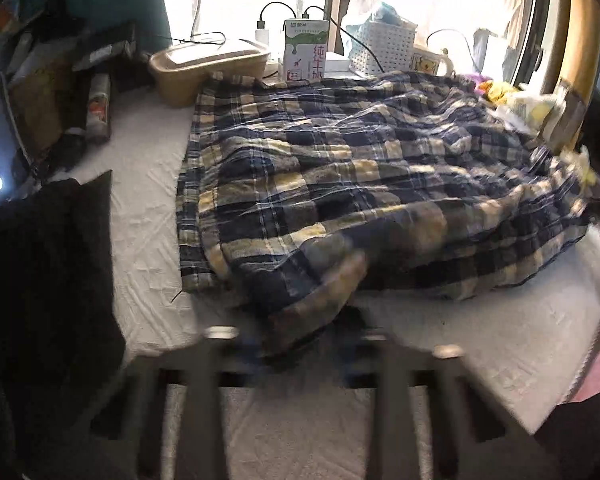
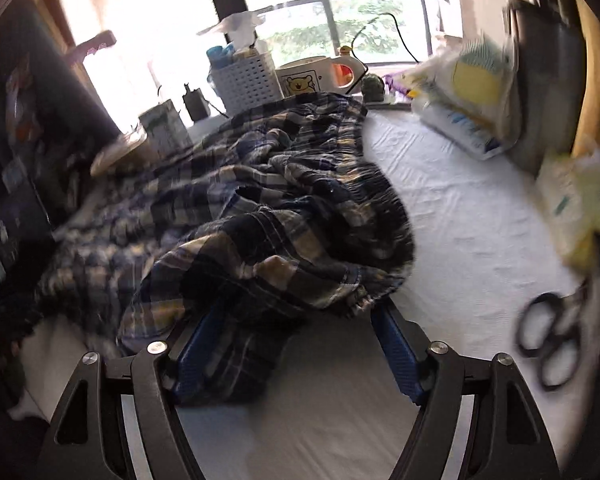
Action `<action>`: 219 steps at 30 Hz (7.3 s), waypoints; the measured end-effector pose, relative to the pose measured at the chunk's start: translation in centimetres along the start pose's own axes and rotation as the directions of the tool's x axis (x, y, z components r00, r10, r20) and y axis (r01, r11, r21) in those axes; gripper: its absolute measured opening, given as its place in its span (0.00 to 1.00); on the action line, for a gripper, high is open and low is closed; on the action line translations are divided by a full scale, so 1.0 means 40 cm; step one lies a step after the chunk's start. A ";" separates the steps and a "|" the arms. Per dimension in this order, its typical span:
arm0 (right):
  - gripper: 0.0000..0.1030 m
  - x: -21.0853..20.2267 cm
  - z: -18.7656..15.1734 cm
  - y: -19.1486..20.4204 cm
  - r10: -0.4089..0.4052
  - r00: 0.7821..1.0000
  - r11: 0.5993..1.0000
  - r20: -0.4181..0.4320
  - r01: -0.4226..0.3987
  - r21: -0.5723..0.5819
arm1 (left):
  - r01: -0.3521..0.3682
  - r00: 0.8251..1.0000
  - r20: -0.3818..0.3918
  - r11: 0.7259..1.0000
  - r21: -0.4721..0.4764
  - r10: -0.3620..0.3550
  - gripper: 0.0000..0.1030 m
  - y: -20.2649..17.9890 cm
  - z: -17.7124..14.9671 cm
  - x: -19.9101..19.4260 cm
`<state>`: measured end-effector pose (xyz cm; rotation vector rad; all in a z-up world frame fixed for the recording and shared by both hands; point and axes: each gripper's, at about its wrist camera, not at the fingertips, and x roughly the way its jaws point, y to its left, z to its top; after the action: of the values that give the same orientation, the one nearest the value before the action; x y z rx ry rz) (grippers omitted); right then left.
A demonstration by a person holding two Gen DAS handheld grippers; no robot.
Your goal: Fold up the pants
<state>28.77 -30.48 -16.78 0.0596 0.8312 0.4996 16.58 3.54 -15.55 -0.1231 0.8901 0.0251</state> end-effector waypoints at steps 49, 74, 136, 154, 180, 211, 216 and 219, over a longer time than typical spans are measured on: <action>0.23 -0.268 -0.165 -0.006 -0.207 0.976 0.977 0.062 0.210 -0.043 | 0.086 0.994 -0.065 0.995 -0.059 -0.090 0.56 0.174 -0.133 -0.315; 0.20 -0.125 -0.101 0.029 0.003 0.999 0.998 -0.053 -0.006 -0.059 | 0.001 1.000 -0.024 0.987 0.159 0.003 0.08 0.046 0.053 0.024; 0.47 0.206 0.391 -0.031 -0.291 0.956 0.908 0.039 0.289 -0.303 | 0.003 1.000 0.020 0.999 -0.034 -0.002 0.42 0.225 0.284 0.122; 0.56 -0.139 -0.085 -0.037 -0.299 0.953 0.924 -0.039 0.279 -0.261 | 0.167 0.986 0.012 0.985 0.032 -0.167 0.42 0.066 0.034 -0.091; 0.03 -0.143 -0.056 0.131 0.163 0.978 0.975 0.130 -0.140 -0.171 | 0.417 0.907 0.047 0.909 0.015 -0.417 0.73 0.016 -0.141 -0.256; 1.00 -0.134 -0.094 0.352 0.253 0.965 0.884 0.064 -0.204 -0.421 | 0.104 0.990 0.094 0.995 -0.008 -0.103 0.73 0.089 -0.062 -0.159; 1.00 -0.240 -0.063 0.247 0.201 0.963 0.924 0.180 -0.125 -0.361 | 0.091 0.991 0.096 0.996 0.001 -0.091 0.73 0.086 -0.031 -0.139; 0.96 -0.241 -0.034 0.185 0.083 0.975 0.945 0.205 -0.012 -0.327 | 0.096 0.992 0.081 0.995 -0.016 -0.094 0.73 0.093 -0.026 -0.121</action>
<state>19.36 -28.43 -9.24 -0.1678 0.5263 0.6584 12.44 7.24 -12.81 -0.1821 0.8027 -0.0496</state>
